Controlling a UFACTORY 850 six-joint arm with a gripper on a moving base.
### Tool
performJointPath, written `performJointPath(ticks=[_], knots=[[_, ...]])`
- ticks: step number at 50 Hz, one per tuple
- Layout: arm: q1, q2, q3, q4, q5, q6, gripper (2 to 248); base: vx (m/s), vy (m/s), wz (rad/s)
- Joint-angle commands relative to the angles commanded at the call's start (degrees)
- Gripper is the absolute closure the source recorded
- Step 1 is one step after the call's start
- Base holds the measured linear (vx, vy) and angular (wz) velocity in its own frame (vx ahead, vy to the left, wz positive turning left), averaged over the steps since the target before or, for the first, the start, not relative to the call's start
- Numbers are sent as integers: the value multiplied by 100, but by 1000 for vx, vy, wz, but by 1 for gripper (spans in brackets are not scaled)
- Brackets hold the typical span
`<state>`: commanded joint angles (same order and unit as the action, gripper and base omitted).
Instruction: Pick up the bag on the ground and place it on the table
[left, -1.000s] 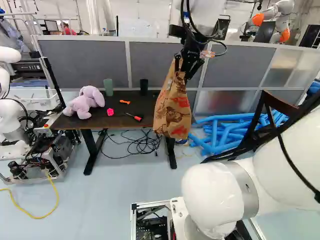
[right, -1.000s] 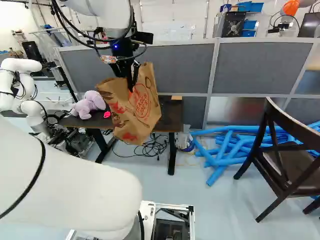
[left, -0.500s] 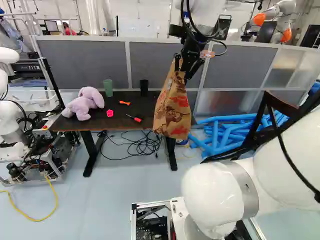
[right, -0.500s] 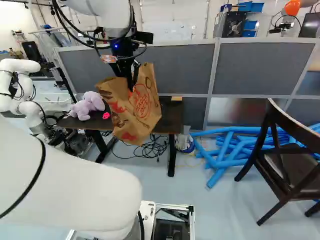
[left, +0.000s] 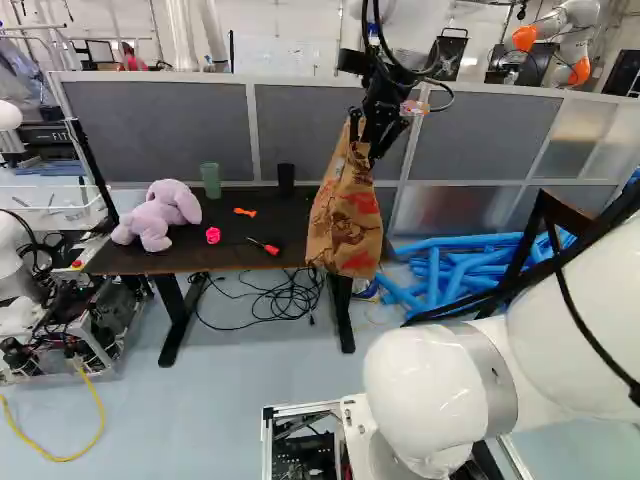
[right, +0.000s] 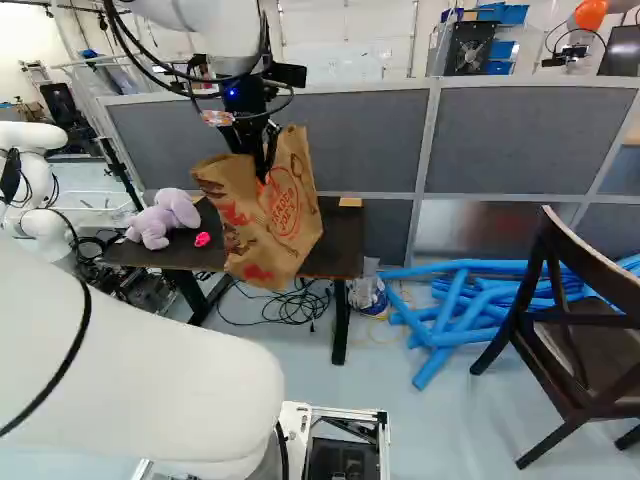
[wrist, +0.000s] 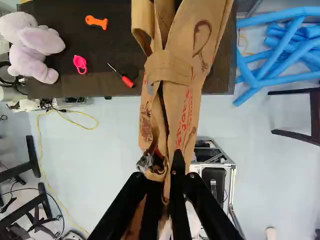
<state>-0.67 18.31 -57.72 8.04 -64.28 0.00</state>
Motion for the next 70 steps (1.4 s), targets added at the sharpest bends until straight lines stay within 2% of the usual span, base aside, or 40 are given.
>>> performJointPath(ticks=[35, 50, 70], knots=[[0, 0, 0, 0, 0, 0, 227, 123, -1, 101], [-3, -28, -22, 0, 0, 0, 227, 0, 0, -6], [-63, -270, -213, -100, 0, 0, 227, 0, 0, 0]])
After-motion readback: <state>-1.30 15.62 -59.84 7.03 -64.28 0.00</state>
